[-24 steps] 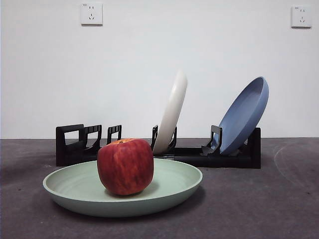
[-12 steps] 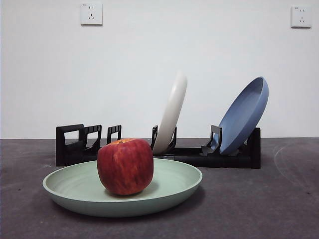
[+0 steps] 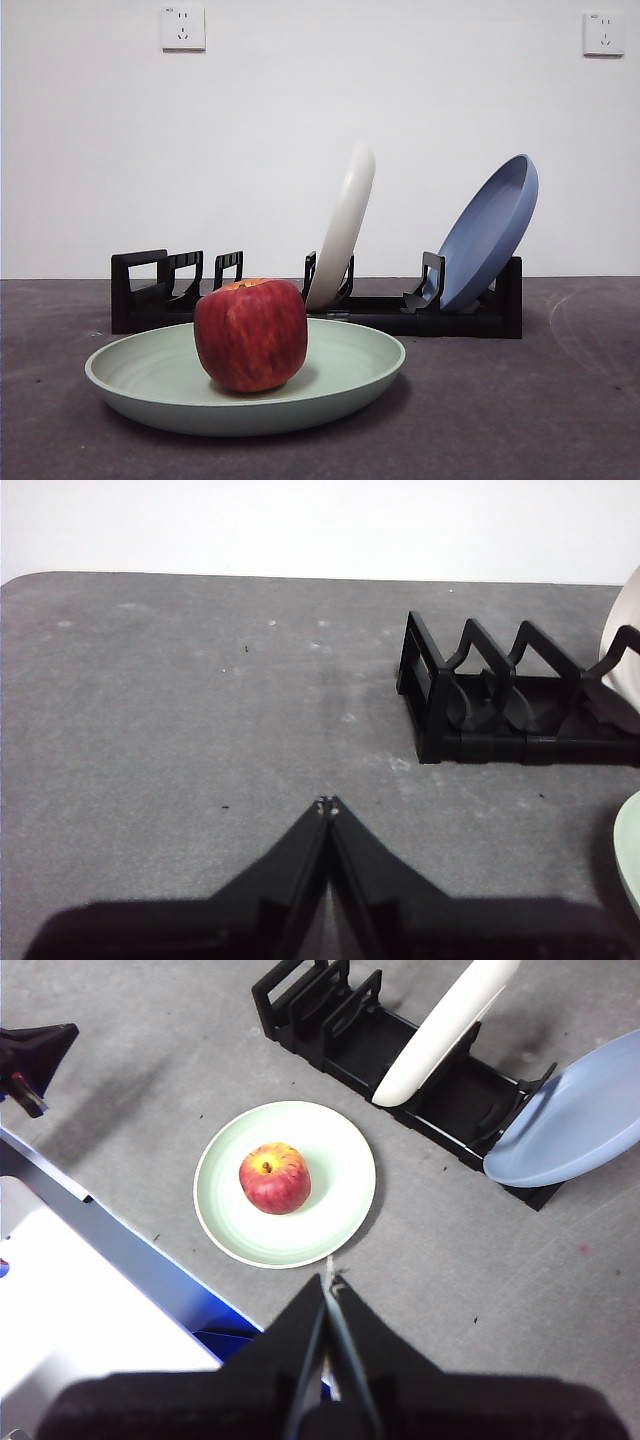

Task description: Take the green plate from the plate rack,put the plate on the table,take the apple from the table,put the apple in the plate

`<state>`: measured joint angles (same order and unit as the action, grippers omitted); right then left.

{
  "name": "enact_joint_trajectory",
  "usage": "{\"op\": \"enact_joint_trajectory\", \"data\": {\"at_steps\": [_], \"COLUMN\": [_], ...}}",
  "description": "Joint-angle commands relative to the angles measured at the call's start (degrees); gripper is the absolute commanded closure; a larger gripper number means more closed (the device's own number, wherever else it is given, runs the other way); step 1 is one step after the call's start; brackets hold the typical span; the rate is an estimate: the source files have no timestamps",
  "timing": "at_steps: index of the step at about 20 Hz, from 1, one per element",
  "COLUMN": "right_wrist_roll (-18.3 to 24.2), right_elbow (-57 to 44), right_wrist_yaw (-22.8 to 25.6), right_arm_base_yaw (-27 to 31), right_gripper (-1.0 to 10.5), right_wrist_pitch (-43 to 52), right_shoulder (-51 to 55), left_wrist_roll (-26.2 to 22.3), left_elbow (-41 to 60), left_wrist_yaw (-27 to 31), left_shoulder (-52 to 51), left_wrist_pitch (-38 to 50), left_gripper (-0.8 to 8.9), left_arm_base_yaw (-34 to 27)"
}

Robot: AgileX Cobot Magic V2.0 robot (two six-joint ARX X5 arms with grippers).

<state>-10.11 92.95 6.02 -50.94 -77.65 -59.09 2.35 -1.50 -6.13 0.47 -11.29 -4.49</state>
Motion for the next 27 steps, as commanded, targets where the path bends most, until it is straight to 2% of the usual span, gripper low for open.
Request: {"op": "enact_joint_trajectory", "data": {"at_steps": [1, 23, 26, 27], "right_wrist_roll": [-0.4, -0.3, 0.0, 1.5], "right_elbow": [-0.2, -0.2, -0.1, -0.2], "right_wrist_yaw": [0.2, 0.5, 6.1, 10.0], "right_arm_base_yaw": [0.0, 0.0, 0.9, 2.4], "right_gripper": [9.6, 9.6, 9.6, 9.6], "right_wrist_pitch": [-1.4, -1.4, -1.1, 0.7], "right_shoulder": [0.0, 0.1, 0.5, 0.5], "left_wrist_roll": [-1.6, -1.4, -1.4, -1.4], "left_elbow": [0.4, 0.4, 0.4, 0.4], "left_wrist_yaw": [0.1, 0.1, 0.1, 0.1], "left_shoulder": [-0.2, 4.3, 4.6, 4.6], "left_wrist_pitch": [0.4, 0.6, 0.6, 0.6], "left_gripper": [8.17, 8.17, 8.17, 8.17], "left_arm_base_yaw": [-0.2, -0.2, -0.2, -0.2]}}
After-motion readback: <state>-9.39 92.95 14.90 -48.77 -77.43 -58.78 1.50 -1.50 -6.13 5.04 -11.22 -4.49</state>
